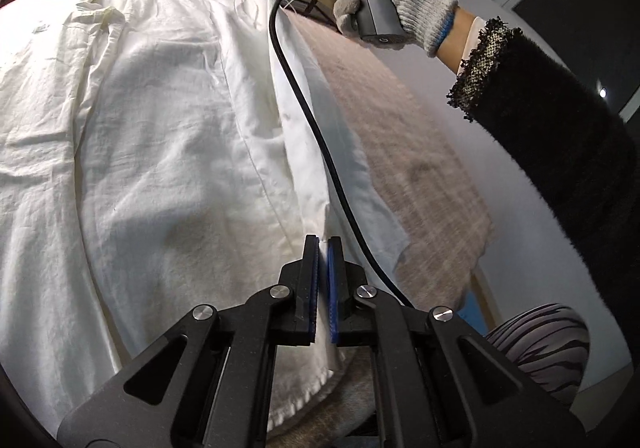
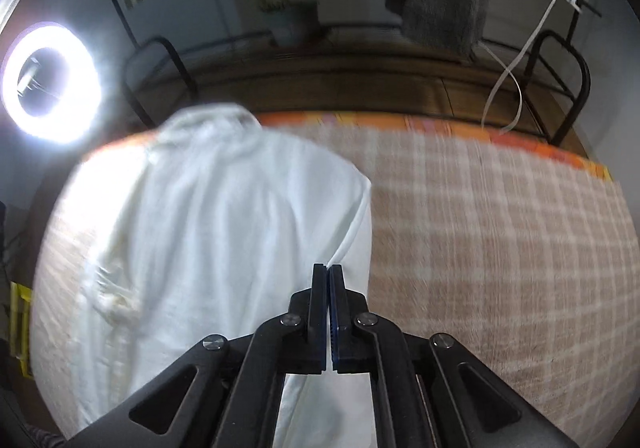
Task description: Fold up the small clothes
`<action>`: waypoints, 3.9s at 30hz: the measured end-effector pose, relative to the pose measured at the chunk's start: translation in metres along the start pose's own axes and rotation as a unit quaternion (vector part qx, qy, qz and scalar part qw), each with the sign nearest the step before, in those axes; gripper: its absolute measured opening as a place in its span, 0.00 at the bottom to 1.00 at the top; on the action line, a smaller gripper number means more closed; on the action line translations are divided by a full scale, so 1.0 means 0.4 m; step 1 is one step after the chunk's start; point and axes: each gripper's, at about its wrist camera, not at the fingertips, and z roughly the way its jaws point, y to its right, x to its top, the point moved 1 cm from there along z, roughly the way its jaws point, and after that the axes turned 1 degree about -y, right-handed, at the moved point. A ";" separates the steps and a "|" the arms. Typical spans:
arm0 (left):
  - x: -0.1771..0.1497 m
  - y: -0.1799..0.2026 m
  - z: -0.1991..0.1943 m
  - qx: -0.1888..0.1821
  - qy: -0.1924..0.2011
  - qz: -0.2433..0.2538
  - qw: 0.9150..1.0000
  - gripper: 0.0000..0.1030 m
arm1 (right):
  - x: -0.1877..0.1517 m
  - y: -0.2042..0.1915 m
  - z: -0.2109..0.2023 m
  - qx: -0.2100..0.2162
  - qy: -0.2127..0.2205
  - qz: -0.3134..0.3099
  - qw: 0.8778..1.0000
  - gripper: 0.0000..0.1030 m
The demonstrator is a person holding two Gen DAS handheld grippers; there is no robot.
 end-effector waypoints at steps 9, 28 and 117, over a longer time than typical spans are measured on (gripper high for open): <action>-0.006 -0.084 -0.008 0.000 0.000 -0.058 0.998 0.01 | 0.054 -0.210 0.066 -0.021 -0.003 -0.115 0.993 0.00; -0.050 -0.054 -0.016 0.044 -0.007 -0.038 0.998 0.01 | -0.117 -0.064 -0.108 0.059 0.041 -0.003 0.997 0.25; -0.064 0.303 0.274 0.189 -0.005 0.200 0.961 0.19 | -0.823 0.272 -0.540 0.197 0.120 0.202 0.952 0.29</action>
